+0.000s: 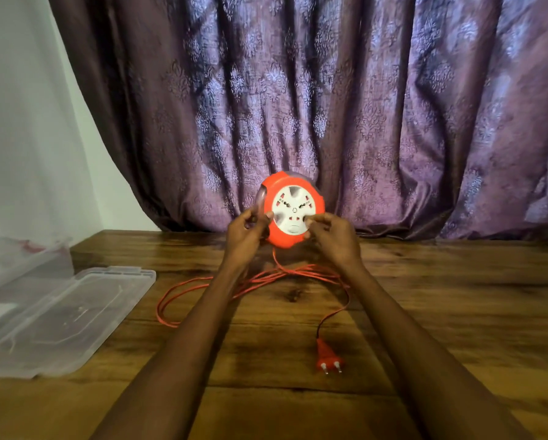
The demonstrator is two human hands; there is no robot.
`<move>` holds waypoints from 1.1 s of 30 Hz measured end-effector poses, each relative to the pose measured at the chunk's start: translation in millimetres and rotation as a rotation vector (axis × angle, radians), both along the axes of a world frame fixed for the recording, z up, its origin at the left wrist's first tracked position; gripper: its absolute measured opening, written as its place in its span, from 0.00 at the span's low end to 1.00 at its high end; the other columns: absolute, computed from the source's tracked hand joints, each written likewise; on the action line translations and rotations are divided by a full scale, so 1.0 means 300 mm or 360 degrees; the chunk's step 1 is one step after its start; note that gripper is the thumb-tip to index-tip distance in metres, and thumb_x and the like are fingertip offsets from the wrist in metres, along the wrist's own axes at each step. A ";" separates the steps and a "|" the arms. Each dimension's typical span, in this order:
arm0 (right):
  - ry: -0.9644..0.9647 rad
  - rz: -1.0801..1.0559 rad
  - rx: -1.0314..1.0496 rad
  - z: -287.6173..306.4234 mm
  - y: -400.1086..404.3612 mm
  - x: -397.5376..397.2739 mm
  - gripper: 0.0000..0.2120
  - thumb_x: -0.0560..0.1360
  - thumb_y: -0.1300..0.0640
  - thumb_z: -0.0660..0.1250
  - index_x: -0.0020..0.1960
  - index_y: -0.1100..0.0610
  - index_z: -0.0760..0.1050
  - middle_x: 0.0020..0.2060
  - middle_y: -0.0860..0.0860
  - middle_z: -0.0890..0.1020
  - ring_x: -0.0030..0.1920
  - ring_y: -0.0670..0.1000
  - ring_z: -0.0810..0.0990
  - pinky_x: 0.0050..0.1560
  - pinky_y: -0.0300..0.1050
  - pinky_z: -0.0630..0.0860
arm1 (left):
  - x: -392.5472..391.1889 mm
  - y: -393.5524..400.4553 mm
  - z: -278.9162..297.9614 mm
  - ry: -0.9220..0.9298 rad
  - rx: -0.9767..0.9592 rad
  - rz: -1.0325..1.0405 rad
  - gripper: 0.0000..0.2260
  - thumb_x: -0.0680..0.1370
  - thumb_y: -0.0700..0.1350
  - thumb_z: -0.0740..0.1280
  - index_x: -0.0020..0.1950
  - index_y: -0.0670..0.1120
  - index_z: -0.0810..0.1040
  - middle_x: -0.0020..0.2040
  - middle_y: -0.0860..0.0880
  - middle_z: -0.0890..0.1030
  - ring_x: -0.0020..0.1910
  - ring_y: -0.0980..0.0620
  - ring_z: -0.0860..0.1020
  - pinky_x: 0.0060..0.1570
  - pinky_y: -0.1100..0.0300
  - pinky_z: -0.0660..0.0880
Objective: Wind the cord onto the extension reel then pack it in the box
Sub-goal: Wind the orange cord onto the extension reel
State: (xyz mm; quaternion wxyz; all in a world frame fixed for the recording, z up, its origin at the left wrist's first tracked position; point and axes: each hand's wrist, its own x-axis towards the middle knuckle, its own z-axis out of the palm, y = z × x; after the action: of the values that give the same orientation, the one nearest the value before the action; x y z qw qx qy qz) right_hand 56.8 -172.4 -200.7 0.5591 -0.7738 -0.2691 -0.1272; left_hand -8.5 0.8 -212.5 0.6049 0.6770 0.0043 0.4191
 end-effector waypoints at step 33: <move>0.0924 0.0392 0.0527 0.028 0.016 -0.011 0.13 0.80 0.51 0.66 0.50 0.62 0.77 0.32 0.56 0.86 0.19 0.48 0.71 0.20 0.35 0.65 | 0.000 -0.063 -0.008 0.0101 0.0372 0.0237 0.10 0.75 0.42 0.74 0.53 0.45 0.76 0.50 0.45 0.79 0.46 0.51 0.75 0.46 0.58 0.73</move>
State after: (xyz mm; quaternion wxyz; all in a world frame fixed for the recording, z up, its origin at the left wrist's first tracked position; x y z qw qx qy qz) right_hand 53.4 -167.5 -192.2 0.7413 -0.6382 -0.1662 0.1245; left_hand -8.6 -18.2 -214.8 0.4888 0.7535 0.0249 0.4390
